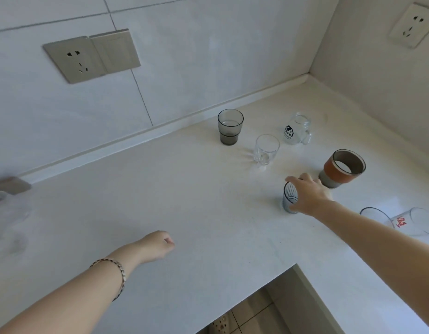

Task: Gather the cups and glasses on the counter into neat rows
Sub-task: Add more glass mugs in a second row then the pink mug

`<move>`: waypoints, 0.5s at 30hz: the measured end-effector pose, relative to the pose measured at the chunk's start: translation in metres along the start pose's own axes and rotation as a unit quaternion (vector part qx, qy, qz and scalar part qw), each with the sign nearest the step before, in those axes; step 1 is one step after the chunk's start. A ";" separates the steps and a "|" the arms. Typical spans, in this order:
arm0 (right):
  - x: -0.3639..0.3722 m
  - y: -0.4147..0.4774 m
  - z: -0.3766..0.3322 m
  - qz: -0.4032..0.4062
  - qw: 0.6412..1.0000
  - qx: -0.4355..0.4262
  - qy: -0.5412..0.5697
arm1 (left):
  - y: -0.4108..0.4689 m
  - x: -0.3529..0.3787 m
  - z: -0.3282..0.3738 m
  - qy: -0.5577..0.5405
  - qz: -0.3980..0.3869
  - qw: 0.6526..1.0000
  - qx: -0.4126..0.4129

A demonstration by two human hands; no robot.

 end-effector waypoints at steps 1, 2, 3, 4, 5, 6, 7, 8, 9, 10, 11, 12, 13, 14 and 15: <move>-0.007 -0.003 -0.020 0.005 1.000 -0.023 -0.003 | -0.005 -0.006 -0.006 -0.003 0.005 1.000 -0.004; -0.013 -0.006 -0.043 0.006 0.999 -0.048 -0.004 | -0.011 -0.013 -0.014 -0.010 0.009 1.000 -0.009; -0.019 -0.011 -0.068 0.005 0.997 -0.074 -0.009 | -0.017 -0.020 -0.023 -0.019 0.014 1.000 -0.011; -0.026 -0.016 -0.095 0.004 0.995 -0.102 -0.017 | -0.024 -0.028 -0.034 -0.028 0.020 0.999 -0.014; -0.032 -0.022 -0.122 0.004 0.991 -0.129 -0.027 | -0.031 -0.036 -0.045 -0.035 0.026 0.999 -0.017; -0.038 -0.029 -0.151 0.006 0.987 -0.155 -0.034 | -0.039 -0.045 -0.059 -0.045 0.033 0.998 -0.020; -0.044 -0.036 -0.180 0.010 0.983 -0.179 -0.041 | -0.047 -0.055 -0.074 -0.058 0.044 0.997 -0.026; -0.049 -0.044 -0.209 0.016 0.978 -0.202 -0.046 | -0.056 -0.066 -0.091 -0.074 0.057 0.995 -0.032; -0.053 -0.052 -0.238 0.023 0.973 -0.222 -0.051 | -0.064 -0.077 -0.108 -0.086 0.068 0.993 -0.037; -0.056 -0.061 -0.268 0.028 0.969 -0.240 -0.055 | -0.073 -0.087 -0.128 -0.095 0.077 0.992 -0.042; -0.060 -0.071 -0.297 0.033 0.964 -0.257 -0.058 | -0.082 -0.097 -0.150 -0.103 0.085 0.990 -0.046; -0.062 -0.081 -0.327 0.038 0.959 -0.274 -0.060 | -0.091 -0.108 -0.173 -0.110 0.093 0.988 -0.051; -0.065 -0.093 -0.358 0.043 0.954 -0.290 -0.063 | -0.101 -0.118 -0.198 -0.117 0.100 0.987 -0.056; -0.067 -0.106 -0.389 0.050 0.949 -0.305 -0.066 | -0.111 -0.128 -0.224 -0.124 0.106 0.985 -0.062; -0.068 -0.120 -0.419 0.055 0.944 -0.317 -0.070 | -0.123 -0.139 -0.250 -0.129 0.111 0.983 -0.067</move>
Point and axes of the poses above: each hand's wrist, its own y-axis towards the middle knuckle, its own x-axis out of the palm, z = x × y, the point moved 9 cm from there along y, towards the middle knuckle, and after that the axes turned 15 degrees about -y, right-handed, at the moved point
